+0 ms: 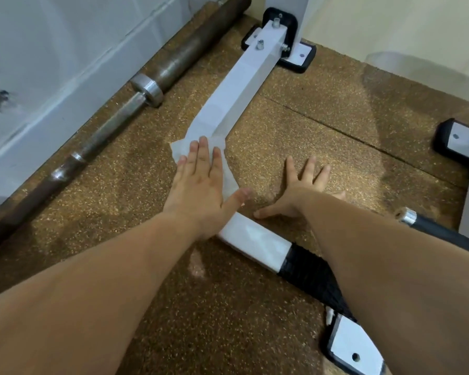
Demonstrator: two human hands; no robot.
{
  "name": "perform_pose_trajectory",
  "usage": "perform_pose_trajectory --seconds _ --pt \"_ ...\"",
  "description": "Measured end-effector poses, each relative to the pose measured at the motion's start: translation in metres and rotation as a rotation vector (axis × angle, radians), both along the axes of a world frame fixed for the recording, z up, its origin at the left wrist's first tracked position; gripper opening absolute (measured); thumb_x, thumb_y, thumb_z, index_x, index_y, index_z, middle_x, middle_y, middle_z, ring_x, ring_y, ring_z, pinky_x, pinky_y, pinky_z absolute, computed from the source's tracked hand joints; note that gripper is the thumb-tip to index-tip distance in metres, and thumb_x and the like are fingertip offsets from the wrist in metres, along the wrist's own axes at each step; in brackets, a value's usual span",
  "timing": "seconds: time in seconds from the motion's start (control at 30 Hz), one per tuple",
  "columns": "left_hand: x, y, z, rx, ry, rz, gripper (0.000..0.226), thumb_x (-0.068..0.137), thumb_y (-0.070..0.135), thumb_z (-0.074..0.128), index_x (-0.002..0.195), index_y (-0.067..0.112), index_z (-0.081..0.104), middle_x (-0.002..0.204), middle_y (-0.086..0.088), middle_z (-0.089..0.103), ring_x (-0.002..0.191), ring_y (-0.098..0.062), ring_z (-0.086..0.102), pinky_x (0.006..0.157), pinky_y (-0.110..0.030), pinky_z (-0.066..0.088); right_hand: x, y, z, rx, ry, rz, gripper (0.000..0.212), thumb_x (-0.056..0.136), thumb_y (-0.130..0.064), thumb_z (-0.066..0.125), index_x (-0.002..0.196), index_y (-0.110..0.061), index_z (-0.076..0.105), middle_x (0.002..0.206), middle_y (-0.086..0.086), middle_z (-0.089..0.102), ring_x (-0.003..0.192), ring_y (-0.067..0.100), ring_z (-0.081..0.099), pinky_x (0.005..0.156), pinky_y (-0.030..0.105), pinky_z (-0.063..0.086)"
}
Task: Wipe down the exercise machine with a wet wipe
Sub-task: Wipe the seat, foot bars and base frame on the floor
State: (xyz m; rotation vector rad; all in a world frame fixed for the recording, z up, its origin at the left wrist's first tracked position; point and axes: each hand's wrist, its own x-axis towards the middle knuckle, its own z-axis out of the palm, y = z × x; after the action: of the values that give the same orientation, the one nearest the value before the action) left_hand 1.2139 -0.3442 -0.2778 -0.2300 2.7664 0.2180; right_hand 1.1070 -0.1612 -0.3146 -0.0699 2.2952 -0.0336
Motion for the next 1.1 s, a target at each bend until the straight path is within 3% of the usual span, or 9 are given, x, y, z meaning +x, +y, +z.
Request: perform_pose_trajectory --seconds 0.13,0.77,1.1 --pt "-0.027 -0.013 0.000 -0.033 0.008 -0.039 0.110 0.082 0.086 0.000 0.158 0.009 -0.020 0.163 -0.014 -0.033 0.151 -0.027 -0.030 0.124 -0.044 -0.014 -0.003 0.003 -0.007 -0.017 -0.052 -0.016 0.169 0.036 -0.089 0.082 0.142 -0.050 -0.044 0.145 -0.002 -0.061 0.141 0.038 -0.048 0.109 0.084 -0.004" --pt "-0.189 -0.028 -0.004 -0.136 0.065 -0.188 0.115 0.080 0.088 0.001 0.159 0.007 -0.017 0.167 -0.012 -0.023 0.155 -0.026 -0.020 0.127 -0.048 -0.001 -0.011 0.004 -0.009 -0.034 -0.158 -0.003 0.167 0.037 -0.090 0.079 0.133 -0.050 -0.053 0.131 0.000 -0.071 0.127 0.039 -0.060 0.104 0.085 -0.014" --pt "-0.125 -0.036 -0.005 -0.115 0.043 -0.234 0.103 0.085 0.081 -0.006 0.157 0.008 -0.022 0.164 -0.011 -0.030 0.152 -0.023 -0.029 0.127 -0.046 -0.007 -0.011 0.001 -0.002 -0.033 -0.172 -0.005 0.167 0.038 -0.090 0.079 0.135 -0.049 -0.051 0.132 0.000 -0.071 0.127 0.040 -0.060 0.105 0.085 -0.012"
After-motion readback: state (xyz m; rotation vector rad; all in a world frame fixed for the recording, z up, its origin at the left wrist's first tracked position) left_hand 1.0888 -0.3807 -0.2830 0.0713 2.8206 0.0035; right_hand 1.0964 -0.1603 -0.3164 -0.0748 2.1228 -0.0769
